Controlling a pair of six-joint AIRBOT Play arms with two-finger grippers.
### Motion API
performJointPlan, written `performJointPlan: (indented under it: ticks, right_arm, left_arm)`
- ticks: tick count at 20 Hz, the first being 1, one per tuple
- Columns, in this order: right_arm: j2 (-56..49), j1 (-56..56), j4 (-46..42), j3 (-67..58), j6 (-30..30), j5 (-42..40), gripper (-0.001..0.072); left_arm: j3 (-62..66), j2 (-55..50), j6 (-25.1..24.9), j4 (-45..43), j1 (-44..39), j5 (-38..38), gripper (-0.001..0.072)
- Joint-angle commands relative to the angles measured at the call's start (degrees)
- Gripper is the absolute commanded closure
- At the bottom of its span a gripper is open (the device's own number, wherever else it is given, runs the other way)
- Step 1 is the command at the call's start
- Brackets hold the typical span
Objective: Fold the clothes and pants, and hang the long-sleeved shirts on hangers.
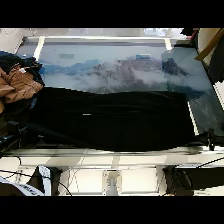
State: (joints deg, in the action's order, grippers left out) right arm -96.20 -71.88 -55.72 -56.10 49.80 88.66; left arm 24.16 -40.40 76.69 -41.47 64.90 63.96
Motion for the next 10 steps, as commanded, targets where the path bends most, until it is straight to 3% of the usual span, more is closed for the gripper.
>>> performJointPlan:
  ticks: [1,4,10]
  right_arm:
    - [0.76,0.44,5.51,-1.25,-2.97,6.34,0.0688]
    - [3.72,0.44,5.25,-3.85,-2.8,10.32,0.0689]
    - [12.17,0.52,5.01,-11.37,0.92,10.27,0.0689]
  left_arm:
    - [0.07,0.04,-1.11,-0.02,0.0,-0.09,0.0701]
    - [0.76,0.07,-2.73,-0.02,0.0,-0.04,0.0701]
    - [11.91,3.13,-4.13,-1.57,-1.84,0.2,0.0703]
